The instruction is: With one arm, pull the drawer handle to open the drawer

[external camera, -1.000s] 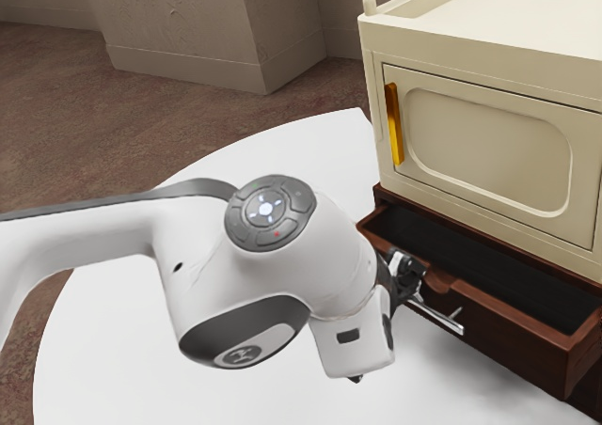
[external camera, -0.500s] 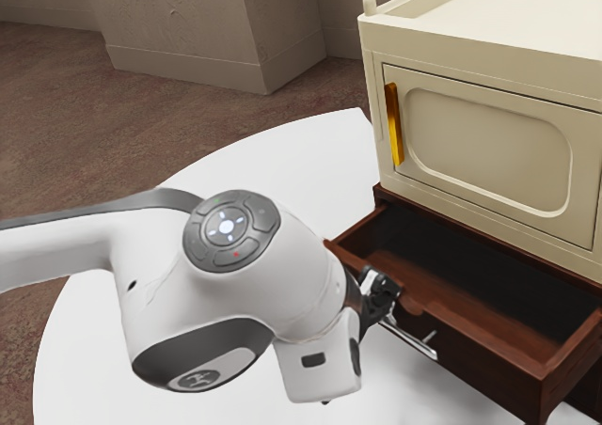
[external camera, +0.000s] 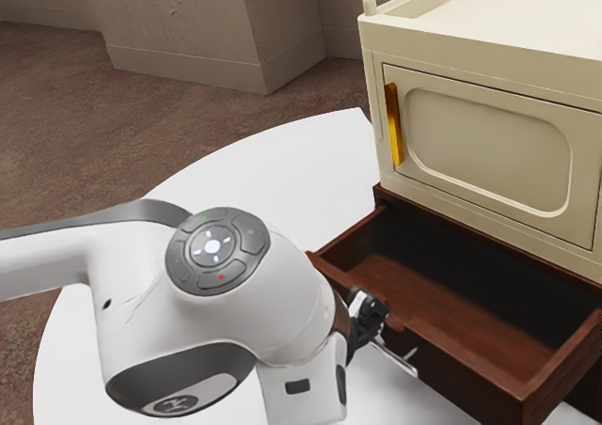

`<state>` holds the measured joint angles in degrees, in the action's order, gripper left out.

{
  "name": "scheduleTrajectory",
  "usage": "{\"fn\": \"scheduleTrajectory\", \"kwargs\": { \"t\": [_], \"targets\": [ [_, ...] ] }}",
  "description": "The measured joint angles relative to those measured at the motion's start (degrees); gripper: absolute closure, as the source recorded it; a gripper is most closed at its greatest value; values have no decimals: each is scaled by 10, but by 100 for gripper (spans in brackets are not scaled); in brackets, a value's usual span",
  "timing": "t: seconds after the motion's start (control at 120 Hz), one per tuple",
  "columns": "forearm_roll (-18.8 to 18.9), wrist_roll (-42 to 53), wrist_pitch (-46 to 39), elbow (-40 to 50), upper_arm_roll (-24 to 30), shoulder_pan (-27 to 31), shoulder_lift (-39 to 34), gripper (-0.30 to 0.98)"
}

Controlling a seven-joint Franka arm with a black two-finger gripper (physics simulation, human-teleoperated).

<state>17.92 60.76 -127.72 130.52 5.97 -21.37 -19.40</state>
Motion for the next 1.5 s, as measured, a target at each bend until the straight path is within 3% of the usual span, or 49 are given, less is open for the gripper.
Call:
{"fn": "scheduleTrajectory", "kwargs": {
  "t": [0.708,0.983,1.158,1.358,1.5],
  "targets": [
    [-12,-5,147,-124,25,0,-5,1],
    [-10,-27,194,-259,22,6,85,0],
    [-11,-65,243,-334,19,39,135,0],
    [-12,-155,296,-370,18,91,144,0],
    [-30,-237,325,-382,22,163,144,0]
  ]
}}
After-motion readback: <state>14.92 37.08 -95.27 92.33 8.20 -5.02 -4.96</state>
